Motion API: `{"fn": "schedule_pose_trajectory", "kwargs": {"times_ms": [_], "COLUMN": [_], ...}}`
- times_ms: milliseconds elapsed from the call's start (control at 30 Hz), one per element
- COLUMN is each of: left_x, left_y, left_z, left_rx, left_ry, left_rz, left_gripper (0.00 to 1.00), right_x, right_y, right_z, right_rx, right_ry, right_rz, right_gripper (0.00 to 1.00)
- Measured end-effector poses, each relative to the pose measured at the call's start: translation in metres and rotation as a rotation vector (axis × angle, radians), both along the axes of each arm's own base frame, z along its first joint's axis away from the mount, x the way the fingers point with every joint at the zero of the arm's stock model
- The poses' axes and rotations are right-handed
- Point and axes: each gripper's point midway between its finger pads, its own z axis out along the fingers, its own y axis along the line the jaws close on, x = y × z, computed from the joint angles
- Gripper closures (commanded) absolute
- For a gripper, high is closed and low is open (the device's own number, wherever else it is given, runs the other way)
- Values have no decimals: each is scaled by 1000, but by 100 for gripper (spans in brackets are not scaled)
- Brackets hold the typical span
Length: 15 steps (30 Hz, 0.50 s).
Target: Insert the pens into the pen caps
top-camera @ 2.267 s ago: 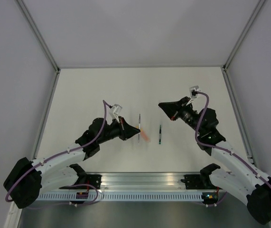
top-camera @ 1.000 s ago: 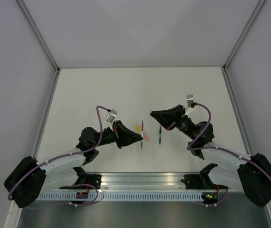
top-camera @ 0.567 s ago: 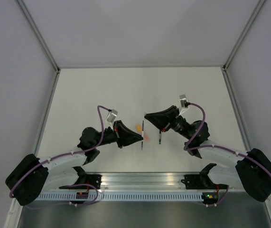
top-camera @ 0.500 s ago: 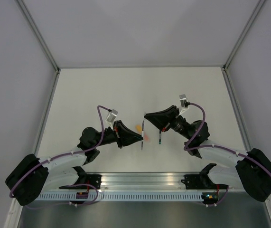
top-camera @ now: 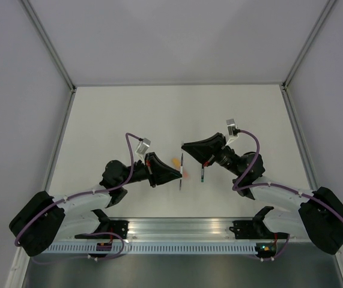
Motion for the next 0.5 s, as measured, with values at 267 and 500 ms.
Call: {"fn": "schedule_pose_trajectory", "kwargs": {"times_ms": [267, 500], "left_x": [-1, -1], "left_y": [0, 0], "left_z": [1, 1], "left_rx": [-6, -10], "left_ry": [2, -1], "left_rz": [-5, -5], "left_gripper": [98, 98], "right_x": [-1, -3], "right_y": [1, 2], "right_z": [2, 2], "right_rx": [0, -2], "right_ry": [-10, -16], "right_rz": [1, 6], "right_gripper": [100, 100]}}
